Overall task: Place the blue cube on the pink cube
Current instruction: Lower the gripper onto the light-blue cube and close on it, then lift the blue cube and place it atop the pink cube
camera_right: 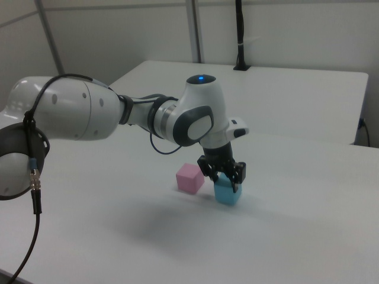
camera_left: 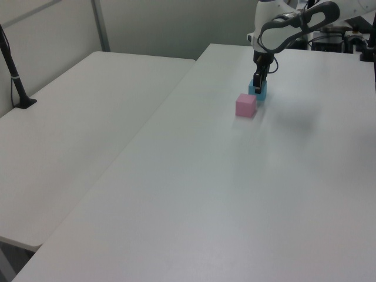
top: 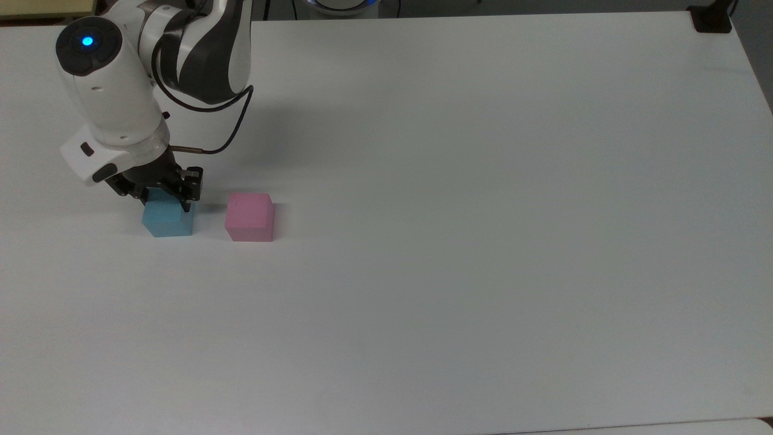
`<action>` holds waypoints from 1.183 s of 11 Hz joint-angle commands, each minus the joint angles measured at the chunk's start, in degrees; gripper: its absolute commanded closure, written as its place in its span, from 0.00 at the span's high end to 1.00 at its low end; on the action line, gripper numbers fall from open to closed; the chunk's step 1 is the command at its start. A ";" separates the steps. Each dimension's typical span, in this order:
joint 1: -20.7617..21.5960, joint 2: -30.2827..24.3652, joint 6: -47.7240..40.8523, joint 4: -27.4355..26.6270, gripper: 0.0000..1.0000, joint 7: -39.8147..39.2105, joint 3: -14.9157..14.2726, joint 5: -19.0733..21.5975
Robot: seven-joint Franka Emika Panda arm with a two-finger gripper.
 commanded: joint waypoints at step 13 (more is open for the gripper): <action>10.69 -11.42 -13.78 -0.28 1.00 10.01 0.18 0.95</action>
